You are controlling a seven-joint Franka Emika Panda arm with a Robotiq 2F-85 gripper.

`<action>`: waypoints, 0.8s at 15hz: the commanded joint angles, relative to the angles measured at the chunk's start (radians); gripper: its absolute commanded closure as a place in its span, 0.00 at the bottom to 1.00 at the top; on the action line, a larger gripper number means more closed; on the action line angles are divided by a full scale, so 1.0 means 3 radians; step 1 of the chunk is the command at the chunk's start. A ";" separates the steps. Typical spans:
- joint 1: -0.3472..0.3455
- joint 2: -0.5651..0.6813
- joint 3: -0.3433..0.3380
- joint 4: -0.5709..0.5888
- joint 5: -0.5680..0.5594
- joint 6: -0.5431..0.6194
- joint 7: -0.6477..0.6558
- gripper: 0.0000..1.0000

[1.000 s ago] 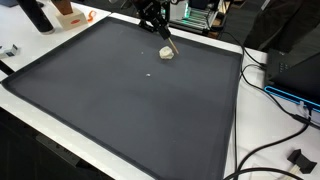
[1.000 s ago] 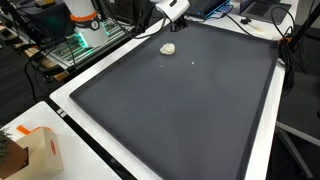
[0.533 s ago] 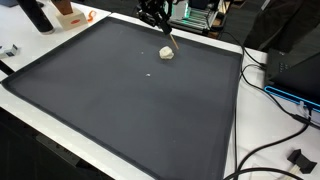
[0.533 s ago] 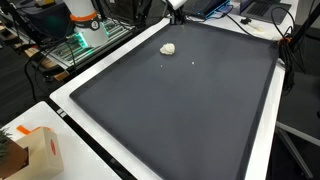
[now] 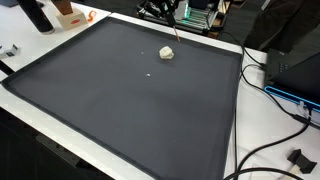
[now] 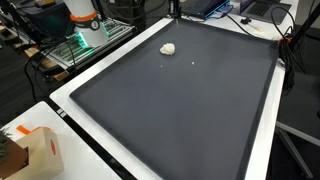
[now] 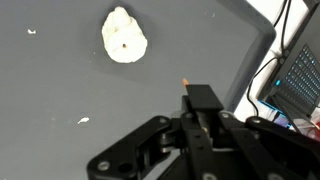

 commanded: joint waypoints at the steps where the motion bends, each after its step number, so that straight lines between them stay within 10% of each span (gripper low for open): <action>1: 0.0054 -0.0205 0.0041 -0.0039 -0.0411 -0.0126 0.0214 0.97; 12: 0.0214 -0.0412 0.0065 0.0040 -0.1120 -0.0357 0.0382 0.87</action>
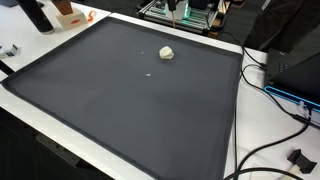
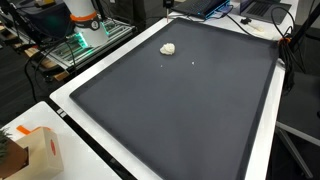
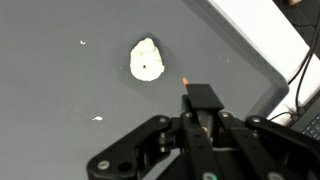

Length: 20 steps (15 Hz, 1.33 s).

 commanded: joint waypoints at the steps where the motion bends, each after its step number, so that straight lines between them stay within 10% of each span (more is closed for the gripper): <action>1: 0.0052 -0.0025 -0.0033 0.0005 -0.0028 -0.0029 0.0010 0.87; 7: 0.0061 -0.0038 -0.0032 0.0016 -0.0045 -0.0030 0.0045 0.97; 15: -0.0032 0.0128 0.0050 -0.0062 -0.0406 0.1154 0.1401 0.97; 20: -0.0114 0.0254 0.0094 -0.0028 -0.1247 0.1199 0.2596 0.97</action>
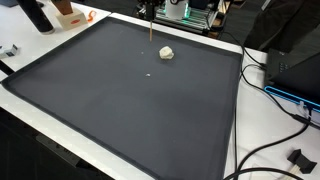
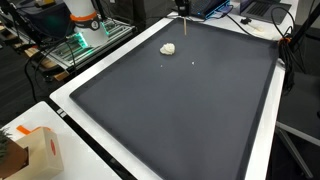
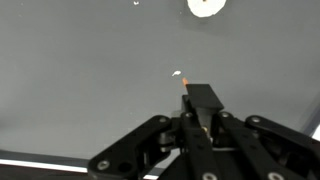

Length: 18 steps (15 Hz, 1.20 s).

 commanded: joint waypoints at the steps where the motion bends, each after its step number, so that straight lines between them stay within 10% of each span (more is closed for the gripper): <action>1: -0.0091 0.0075 0.0079 0.0002 -0.0544 -0.0047 0.0804 0.97; 18: 0.0039 0.0740 0.0003 0.0366 -0.1150 -0.0739 0.2185 0.97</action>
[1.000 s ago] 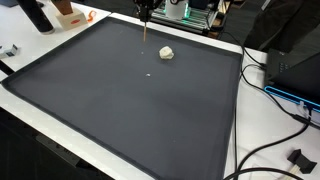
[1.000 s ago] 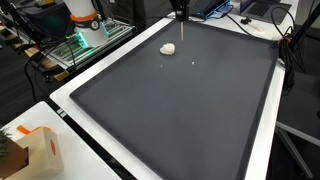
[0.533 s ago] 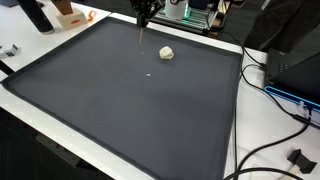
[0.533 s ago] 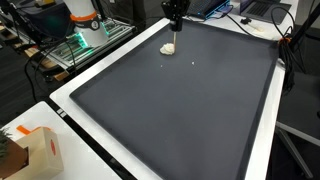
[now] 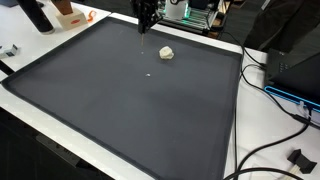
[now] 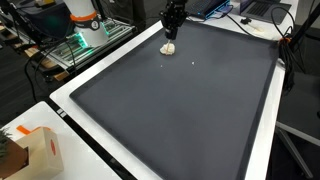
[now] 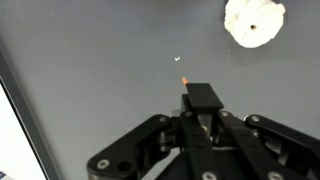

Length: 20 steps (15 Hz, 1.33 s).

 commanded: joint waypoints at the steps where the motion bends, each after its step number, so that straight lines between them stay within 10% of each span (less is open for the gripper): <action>1: 0.0071 0.0184 -0.0045 0.0131 -0.0233 -0.0123 0.0293 0.97; 20: 0.0349 0.0768 -0.0208 0.0411 -0.1011 -0.0652 0.1229 0.97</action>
